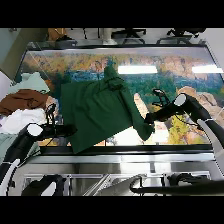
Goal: Fold the shirts.
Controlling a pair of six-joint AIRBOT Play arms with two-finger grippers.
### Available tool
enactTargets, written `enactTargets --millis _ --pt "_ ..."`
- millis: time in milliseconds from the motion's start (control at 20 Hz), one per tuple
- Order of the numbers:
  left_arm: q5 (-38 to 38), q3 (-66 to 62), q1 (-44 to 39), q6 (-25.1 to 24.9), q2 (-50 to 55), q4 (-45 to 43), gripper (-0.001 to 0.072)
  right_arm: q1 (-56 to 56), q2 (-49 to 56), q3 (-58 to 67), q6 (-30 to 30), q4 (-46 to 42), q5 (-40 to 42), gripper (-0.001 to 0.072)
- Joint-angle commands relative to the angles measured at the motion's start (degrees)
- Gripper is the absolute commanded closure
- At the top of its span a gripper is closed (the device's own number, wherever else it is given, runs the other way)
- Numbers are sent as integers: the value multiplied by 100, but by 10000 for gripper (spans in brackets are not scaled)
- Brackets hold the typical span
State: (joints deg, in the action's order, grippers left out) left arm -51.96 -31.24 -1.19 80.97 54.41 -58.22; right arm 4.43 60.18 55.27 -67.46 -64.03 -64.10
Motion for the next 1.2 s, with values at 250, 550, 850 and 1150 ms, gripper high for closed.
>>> enactTargets --millis 250,550,850,1150 --pt "-1180 542 389 417 -4 -837 62 9 529 -4 24 87 -487 90" --pt "341 1154 400 240 142 -22 478 7 732 0 693 1126 -540 563" --pt "-129 -4 396 22 671 -13 693 -11 426 35 828 1360 -682 692" --pt "-901 -2564 398 7 -903 -24 694 -605 -1010 1635 1008 2404 -525 693"
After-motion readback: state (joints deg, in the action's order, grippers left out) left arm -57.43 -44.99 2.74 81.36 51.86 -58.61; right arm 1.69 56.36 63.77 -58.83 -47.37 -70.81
